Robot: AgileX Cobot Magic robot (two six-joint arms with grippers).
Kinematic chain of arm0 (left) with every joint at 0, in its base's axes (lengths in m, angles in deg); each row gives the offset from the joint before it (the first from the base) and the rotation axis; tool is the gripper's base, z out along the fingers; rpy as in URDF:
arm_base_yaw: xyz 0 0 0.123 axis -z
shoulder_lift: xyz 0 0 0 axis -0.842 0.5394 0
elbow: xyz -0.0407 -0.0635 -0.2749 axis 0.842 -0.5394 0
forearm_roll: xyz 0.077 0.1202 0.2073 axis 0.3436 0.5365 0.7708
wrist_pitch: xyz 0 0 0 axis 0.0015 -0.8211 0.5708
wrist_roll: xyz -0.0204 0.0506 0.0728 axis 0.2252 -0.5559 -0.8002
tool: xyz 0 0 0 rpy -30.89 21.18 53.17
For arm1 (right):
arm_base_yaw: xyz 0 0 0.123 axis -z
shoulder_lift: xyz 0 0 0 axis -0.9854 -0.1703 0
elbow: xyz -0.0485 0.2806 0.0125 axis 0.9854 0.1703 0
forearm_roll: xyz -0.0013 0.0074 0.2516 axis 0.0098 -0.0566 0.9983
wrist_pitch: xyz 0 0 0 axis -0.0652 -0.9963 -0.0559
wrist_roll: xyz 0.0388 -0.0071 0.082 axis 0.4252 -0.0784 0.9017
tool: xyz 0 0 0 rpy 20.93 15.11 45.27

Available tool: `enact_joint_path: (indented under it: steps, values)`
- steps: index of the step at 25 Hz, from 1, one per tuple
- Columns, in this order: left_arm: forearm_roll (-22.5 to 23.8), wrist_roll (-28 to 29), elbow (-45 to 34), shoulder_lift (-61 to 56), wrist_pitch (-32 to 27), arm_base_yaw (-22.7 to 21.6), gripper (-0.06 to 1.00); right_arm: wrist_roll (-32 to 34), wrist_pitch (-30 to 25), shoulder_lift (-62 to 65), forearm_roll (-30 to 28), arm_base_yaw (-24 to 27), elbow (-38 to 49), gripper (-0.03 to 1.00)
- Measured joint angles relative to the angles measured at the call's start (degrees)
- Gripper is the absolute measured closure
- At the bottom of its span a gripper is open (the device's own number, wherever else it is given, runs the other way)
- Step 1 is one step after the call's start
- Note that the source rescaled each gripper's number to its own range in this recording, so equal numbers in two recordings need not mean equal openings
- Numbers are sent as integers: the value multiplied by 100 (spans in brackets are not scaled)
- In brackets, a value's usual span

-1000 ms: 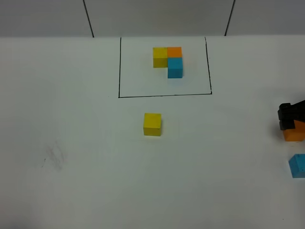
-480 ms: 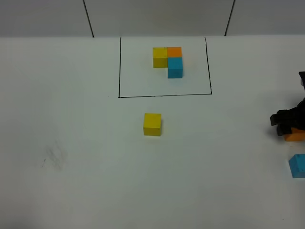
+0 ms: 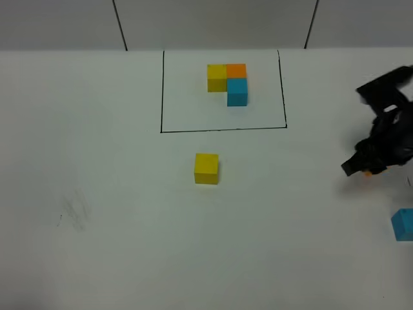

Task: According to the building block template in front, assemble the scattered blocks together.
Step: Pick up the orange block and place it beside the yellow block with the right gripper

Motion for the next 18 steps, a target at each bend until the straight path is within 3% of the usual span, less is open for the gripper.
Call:
enact_joint_path:
  steps: [3, 6, 11, 18]
  values:
    - [0, 0, 0, 0, 0, 0, 25, -1159, -289, -29, 177, -751, -309, 74]
    - [0, 0, 0, 0, 0, 0, 25, -1905, -380, -170, 302, -1478, -703, 74]
    - [0, 0, 0, 0, 0, 0, 25, -2213, -724, -785, 302, -2262, -1646, 74]
    - [0, 0, 0, 0, 0, 0, 25, -2549, -1524, -1652, 385, -2743, -2639, 74]
